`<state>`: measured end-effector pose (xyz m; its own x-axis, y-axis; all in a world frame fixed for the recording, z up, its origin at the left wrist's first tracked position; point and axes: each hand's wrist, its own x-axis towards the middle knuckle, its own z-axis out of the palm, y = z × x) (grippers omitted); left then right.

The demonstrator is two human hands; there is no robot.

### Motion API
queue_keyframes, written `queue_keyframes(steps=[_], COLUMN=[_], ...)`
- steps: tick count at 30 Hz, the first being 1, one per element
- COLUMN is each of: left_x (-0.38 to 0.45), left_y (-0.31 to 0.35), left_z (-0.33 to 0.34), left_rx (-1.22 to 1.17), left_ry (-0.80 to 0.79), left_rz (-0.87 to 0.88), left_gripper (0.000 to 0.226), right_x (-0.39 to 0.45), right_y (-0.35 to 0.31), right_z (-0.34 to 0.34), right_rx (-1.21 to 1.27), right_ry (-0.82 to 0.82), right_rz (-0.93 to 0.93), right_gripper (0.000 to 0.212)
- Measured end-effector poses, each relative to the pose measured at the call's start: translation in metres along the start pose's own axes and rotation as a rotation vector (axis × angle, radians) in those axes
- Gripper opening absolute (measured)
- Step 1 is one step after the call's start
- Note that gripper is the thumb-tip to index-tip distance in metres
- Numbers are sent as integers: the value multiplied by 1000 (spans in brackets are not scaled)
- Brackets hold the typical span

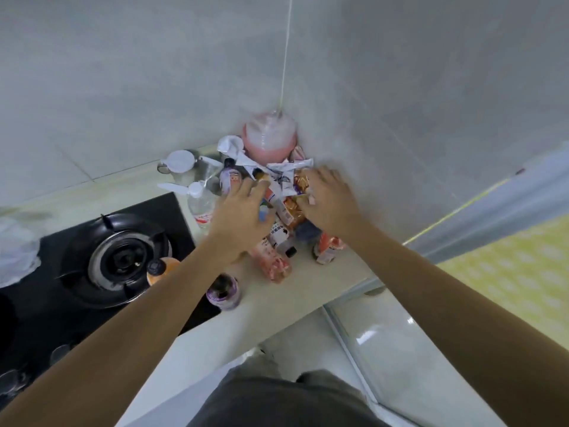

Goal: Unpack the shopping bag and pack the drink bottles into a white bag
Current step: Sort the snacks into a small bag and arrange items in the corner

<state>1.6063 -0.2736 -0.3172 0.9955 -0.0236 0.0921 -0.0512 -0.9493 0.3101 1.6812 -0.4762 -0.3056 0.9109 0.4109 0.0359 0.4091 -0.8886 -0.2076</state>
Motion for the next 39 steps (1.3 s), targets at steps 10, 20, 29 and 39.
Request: queue_keyframes(steps=[10,20,29,39], left_x=[112,167,192,176], left_y=[14,11,7,0], left_z=[67,143,156,120], left_rx=[0,105,57,-43], left_ry=[-192,-192,-160,-70], left_rz=[-162,-242,-309,-350], left_gripper=[51,40,31,18], right_x=[119,196,218,199], right_y=[58,83,82,73], right_z=[54,112,127,90], right_rx=[80,-28,-58,17], right_ry=[-177,-299,-294,-153], right_rz=[-46,-191,-228,-178], right_gripper=[54,48,34,23])
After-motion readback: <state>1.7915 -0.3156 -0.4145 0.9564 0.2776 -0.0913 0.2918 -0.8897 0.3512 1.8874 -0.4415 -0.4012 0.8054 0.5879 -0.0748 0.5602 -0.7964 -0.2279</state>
